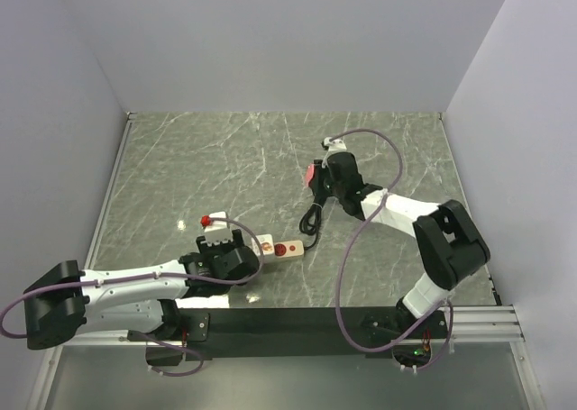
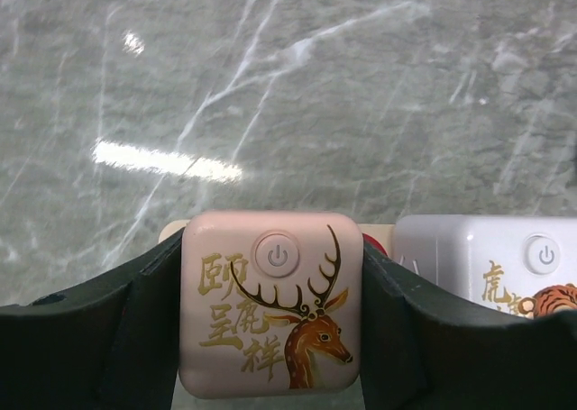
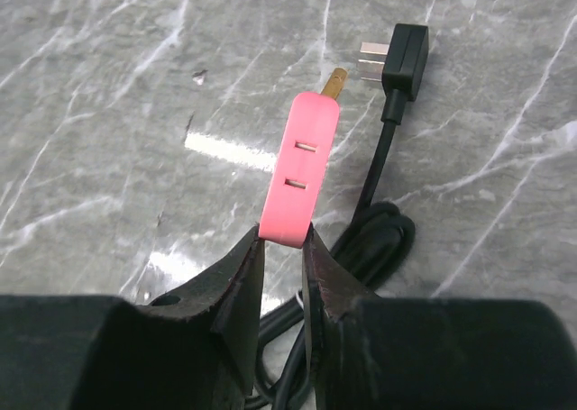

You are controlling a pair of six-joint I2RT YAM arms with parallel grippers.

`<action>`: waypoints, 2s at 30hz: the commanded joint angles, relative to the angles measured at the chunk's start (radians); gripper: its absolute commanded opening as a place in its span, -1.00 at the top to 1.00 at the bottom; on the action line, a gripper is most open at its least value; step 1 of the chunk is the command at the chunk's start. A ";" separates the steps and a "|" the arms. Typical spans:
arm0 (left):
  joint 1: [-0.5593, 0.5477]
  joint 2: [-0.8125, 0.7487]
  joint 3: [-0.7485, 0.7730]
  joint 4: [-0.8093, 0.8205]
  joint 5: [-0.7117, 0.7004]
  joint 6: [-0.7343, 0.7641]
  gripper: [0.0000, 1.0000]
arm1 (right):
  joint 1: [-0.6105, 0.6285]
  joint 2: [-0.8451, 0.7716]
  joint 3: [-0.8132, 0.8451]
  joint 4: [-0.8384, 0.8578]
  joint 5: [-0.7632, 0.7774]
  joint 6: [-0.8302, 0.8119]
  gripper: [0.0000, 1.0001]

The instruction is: Insert the plug

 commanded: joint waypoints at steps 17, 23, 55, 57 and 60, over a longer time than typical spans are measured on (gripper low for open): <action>0.422 0.266 -0.035 1.081 0.571 0.860 0.95 | 0.176 -0.361 -0.081 -0.205 0.100 -0.052 1.00; 0.506 0.435 0.038 1.194 0.805 0.983 0.99 | 0.245 -0.513 -0.098 -0.380 0.094 -0.065 1.00; 0.600 0.486 0.130 1.202 1.356 1.273 0.96 | 0.276 -0.276 0.281 -1.061 -0.228 -0.249 1.00; 0.601 0.489 0.132 1.205 1.338 1.266 0.88 | 0.282 -0.286 0.284 -1.104 -0.237 -0.235 1.00; 0.604 0.482 0.124 1.221 1.311 1.255 0.67 | 0.285 -0.297 0.282 -1.156 -0.266 -0.249 1.00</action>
